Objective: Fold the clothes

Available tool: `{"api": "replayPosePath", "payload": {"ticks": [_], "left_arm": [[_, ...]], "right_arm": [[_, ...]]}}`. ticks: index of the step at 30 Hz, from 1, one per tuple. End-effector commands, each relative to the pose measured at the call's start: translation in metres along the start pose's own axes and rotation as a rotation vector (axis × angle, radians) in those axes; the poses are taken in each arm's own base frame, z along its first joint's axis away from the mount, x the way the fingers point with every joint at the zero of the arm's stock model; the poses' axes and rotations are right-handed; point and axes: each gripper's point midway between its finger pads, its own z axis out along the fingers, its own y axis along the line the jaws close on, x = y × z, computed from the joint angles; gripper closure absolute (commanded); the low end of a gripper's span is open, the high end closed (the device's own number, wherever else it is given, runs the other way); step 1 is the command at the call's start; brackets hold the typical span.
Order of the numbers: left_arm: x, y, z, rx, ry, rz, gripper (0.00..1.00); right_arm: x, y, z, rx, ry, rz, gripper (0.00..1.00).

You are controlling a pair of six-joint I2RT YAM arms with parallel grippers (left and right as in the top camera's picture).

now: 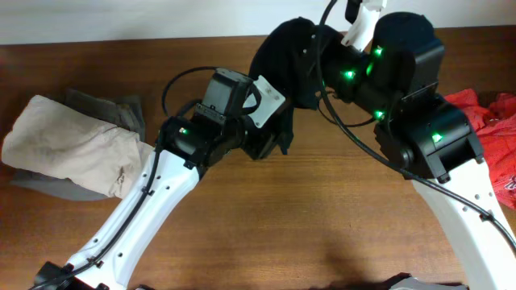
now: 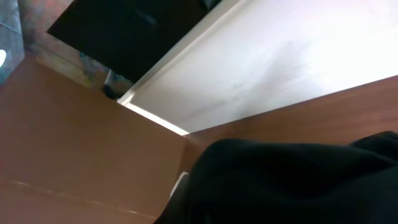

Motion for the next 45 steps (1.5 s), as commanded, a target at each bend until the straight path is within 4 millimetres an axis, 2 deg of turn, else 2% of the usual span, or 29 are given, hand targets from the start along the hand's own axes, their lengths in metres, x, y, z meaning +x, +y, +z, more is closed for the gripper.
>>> {"api": "replayPosePath", "payload": {"ticks": [1,8,9,13,18,24,30,33,37,45], "left_arm": [[-0.006,0.013,-0.002,-0.076,-0.014,-0.083,0.49],[-0.002,0.034,-0.005,-0.206,-0.002,-0.139,0.98],[-0.002,0.036,-0.005,-0.219,-0.002,-0.15,0.99],[0.0,0.042,-0.006,-0.258,0.004,-0.155,0.99],[0.004,0.058,-0.025,-0.38,0.014,-0.159,0.99],[-0.001,0.079,-0.071,-0.576,-0.037,-0.159,1.0],[0.001,0.101,-0.111,-0.69,-0.077,-0.199,0.99],[0.005,0.112,-0.12,-0.716,-0.08,-0.223,1.0],[0.01,0.125,-0.128,-0.745,-0.078,-0.251,0.99],[0.018,0.145,-0.14,-0.793,-0.081,-0.295,0.99]], "right_arm": [[-0.006,0.016,-0.013,-0.041,-0.03,0.003,0.96],[-0.006,0.016,-0.013,-0.04,-0.032,0.003,0.96],[-0.007,0.015,-0.013,-0.036,-0.037,0.003,0.96],[-0.009,0.012,-0.013,-0.02,-0.05,0.0,0.96],[-0.011,-0.017,-0.014,0.126,-0.081,-0.05,0.96],[-0.007,-0.068,-0.027,0.384,-0.086,-0.139,0.96],[-0.001,-0.097,-0.039,0.535,-0.041,-0.254,0.96],[0.005,-0.105,-0.042,0.569,0.012,-0.333,0.91],[0.016,-0.122,-0.048,0.646,0.092,-0.415,0.91],[0.034,-0.173,-0.065,0.899,0.223,-0.465,0.91]]}}
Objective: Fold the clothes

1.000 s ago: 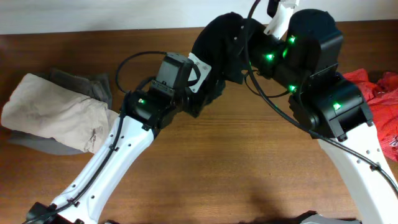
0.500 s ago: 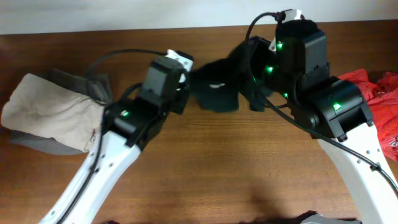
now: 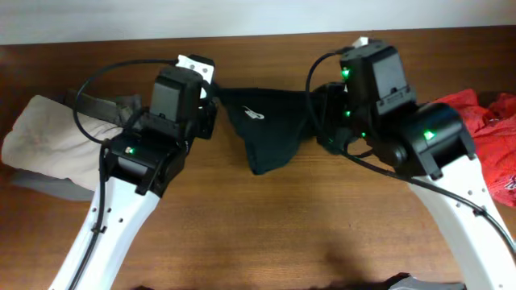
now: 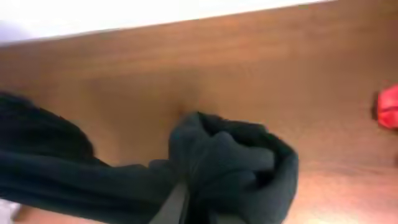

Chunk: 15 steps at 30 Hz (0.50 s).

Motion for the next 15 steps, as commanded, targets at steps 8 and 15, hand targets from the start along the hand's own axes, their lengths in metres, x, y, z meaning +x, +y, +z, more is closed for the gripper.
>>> {"api": "replayPosePath", "payload": {"ticks": [8,15], "left_arm": [[-0.017,0.046,-0.017,-0.124,-0.057,-0.08,0.99],[-0.028,0.05,-0.033,-0.126,-0.102,-0.089,0.99]], "right_arm": [[0.018,-0.035,0.022,0.215,0.104,-0.191,0.88],[0.028,-0.037,0.027,0.233,0.154,-0.208,0.94]]}}
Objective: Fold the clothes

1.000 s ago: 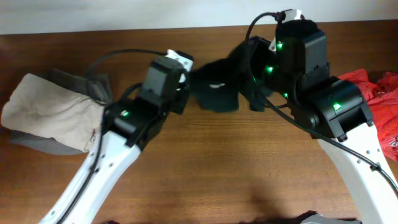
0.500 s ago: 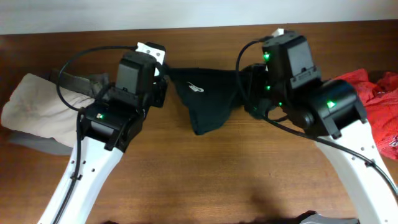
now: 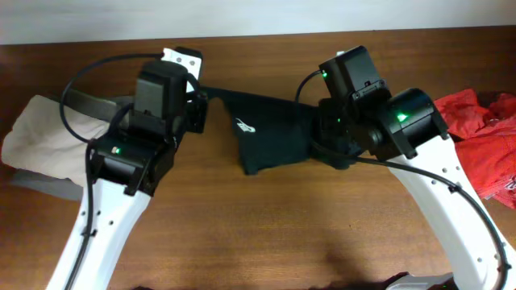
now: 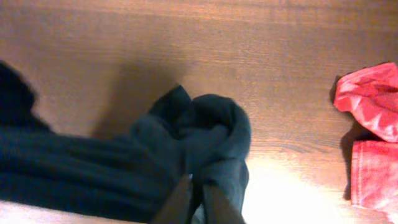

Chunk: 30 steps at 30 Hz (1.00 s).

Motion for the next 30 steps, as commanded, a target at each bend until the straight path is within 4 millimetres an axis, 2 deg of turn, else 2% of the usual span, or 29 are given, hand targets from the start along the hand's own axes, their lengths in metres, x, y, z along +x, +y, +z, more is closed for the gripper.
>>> {"api": "replayPosePath", "payload": {"ticks": [1,6,12,15,19,23,30], "left_arm": [[-0.016,0.032,-0.022,-0.114,-0.06,-0.046,0.99],[-0.018,0.036,-0.025,-0.131,-0.066,-0.047,0.99],[-0.039,0.043,-0.051,-0.138,-0.144,-0.067,1.0],[-0.046,0.047,-0.064,-0.141,-0.178,-0.066,1.0],[-0.051,0.049,-0.073,-0.144,-0.202,-0.058,1.0],[-0.053,0.05,-0.076,-0.15,-0.21,-0.04,1.0],[-0.05,0.053,-0.076,-0.168,-0.194,-0.022,1.0]], "right_arm": [[-0.002,-0.02,0.004,0.102,-0.001,-0.019,0.96],[-0.001,-0.02,0.004,0.105,0.002,-0.037,0.96],[0.0,-0.02,0.004,0.104,0.007,-0.056,0.96],[0.004,-0.012,0.005,0.053,0.031,-0.114,0.96],[0.02,0.006,0.009,-0.056,0.094,-0.232,0.96],[0.038,0.005,0.02,-0.05,0.158,-0.249,0.96],[0.091,0.013,0.055,-0.087,0.318,-0.276,0.92]]}}
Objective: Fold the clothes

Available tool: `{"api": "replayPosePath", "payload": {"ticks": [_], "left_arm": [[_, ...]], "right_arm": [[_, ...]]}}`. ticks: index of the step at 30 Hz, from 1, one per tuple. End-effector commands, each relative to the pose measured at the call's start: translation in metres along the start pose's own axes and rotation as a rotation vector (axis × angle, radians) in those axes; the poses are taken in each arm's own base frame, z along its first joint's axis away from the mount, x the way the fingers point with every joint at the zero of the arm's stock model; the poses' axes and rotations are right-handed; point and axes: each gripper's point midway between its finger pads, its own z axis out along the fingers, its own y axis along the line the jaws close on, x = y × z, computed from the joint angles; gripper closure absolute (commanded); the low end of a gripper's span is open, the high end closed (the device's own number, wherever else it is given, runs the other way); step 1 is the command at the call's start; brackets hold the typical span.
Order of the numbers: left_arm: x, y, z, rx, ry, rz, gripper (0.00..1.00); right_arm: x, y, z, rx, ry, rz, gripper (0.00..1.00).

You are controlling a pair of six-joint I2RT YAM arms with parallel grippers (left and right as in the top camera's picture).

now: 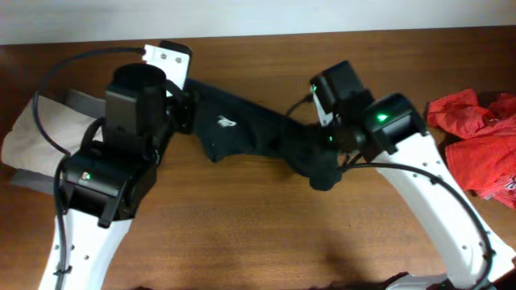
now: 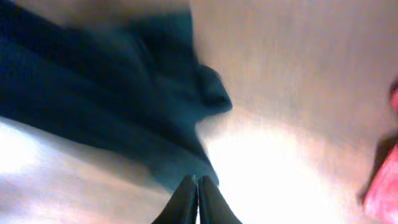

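Observation:
A black garment (image 1: 258,133) with a small white logo (image 1: 224,122) stretches slantwise across the back middle of the wooden table. Its left end runs into my left gripper (image 1: 184,103), whose jaws are mostly hidden under the wrist; the cloth looks gripped there. My right gripper (image 1: 318,157) is shut on the right end, and a fold hangs below it. In the right wrist view the fingertips (image 2: 186,186) are pressed together on the dark cloth (image 2: 124,93), and the picture is blurred.
A pile of beige and grey clothes (image 1: 40,133) lies at the left edge. Red clothes (image 1: 476,133) lie at the right edge and show as a red patch (image 2: 388,186) in the right wrist view. The wall runs along the table's far side.
Both arms have shifted left. My right gripper now sits nearer the front, so the garment slants down to the right, with a bunch hanging under that gripper.
At first both grippers were close together at the back, with the black garment bunched between them. Then they stood apart with the garment stretched between them. It stayed spread just above the table, and now slants leftward.

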Motion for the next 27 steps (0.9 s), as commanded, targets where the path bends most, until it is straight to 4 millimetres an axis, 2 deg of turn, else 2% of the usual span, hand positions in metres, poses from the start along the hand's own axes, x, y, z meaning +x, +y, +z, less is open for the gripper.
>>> {"api": "replayPosePath", "payload": {"ticks": [1,6,7,9,12,16,20,23,27], "left_arm": [[-0.017,0.038,-0.022,-0.15,-0.058,-0.02,1.0],[-0.011,0.037,-0.022,-0.149,-0.032,-0.011,1.0],[-0.009,0.037,-0.022,-0.148,-0.025,-0.009,1.0],[-0.009,0.036,-0.021,-0.147,-0.023,-0.008,1.0],[-0.008,0.036,-0.019,-0.147,-0.019,-0.007,1.0],[-0.008,0.036,-0.019,-0.147,-0.02,-0.007,1.0],[-0.014,0.037,-0.019,-0.149,-0.041,-0.014,1.0],[-0.023,0.037,-0.02,-0.151,-0.08,-0.027,1.0],[-0.041,0.039,-0.026,-0.153,-0.149,-0.059,1.0]], "right_arm": [[0.032,-0.005,0.036,0.022,0.119,-0.02,0.92],[0.048,0.005,0.073,-0.01,0.145,-0.01,0.96],[0.051,0.013,0.083,-0.054,0.138,-0.014,0.96],[0.05,0.028,0.088,-0.136,0.124,-0.057,0.91],[0.043,0.056,0.083,-0.307,0.084,-0.141,0.78],[0.023,0.095,0.068,-0.542,-0.026,-0.203,0.65],[0.0,0.117,0.052,-0.681,-0.135,-0.216,0.53],[-0.009,0.123,0.049,-0.689,-0.164,-0.185,0.51],[-0.009,0.147,0.042,-0.713,-0.19,-0.243,0.49]]}}
